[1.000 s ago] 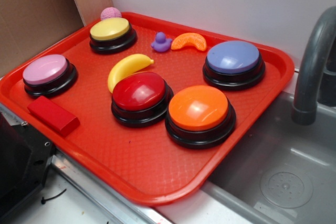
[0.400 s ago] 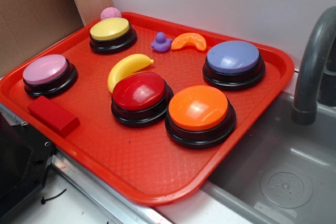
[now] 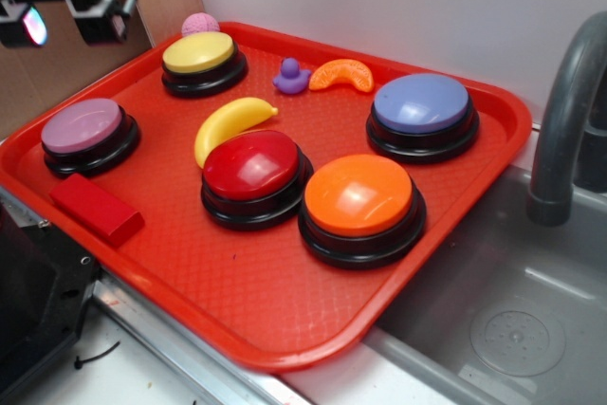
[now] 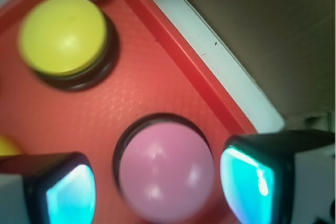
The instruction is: Push the pink button.
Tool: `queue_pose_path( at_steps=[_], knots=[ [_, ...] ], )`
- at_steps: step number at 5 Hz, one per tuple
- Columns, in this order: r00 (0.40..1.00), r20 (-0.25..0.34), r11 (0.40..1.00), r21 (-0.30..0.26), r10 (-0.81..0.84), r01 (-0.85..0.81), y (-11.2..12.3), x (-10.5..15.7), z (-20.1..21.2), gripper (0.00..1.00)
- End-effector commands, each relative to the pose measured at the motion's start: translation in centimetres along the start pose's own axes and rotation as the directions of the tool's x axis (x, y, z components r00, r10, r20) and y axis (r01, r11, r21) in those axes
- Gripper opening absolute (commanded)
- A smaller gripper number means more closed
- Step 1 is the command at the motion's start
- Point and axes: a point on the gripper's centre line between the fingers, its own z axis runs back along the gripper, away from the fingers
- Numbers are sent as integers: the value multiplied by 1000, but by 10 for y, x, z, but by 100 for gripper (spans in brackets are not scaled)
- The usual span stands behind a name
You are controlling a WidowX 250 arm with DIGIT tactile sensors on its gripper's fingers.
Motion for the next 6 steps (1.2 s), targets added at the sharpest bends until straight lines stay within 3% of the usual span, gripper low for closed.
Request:
queue_pose_path(
  at_steps=[1, 3, 6],
  knots=[
    [997, -53, 995, 86, 48, -43, 10, -6, -36, 100],
    [992, -101, 991, 115, 77, -66, 11, -22, -49, 100],
    [998, -11, 995, 77, 66, -65, 10, -22, -6, 100]
  ],
)
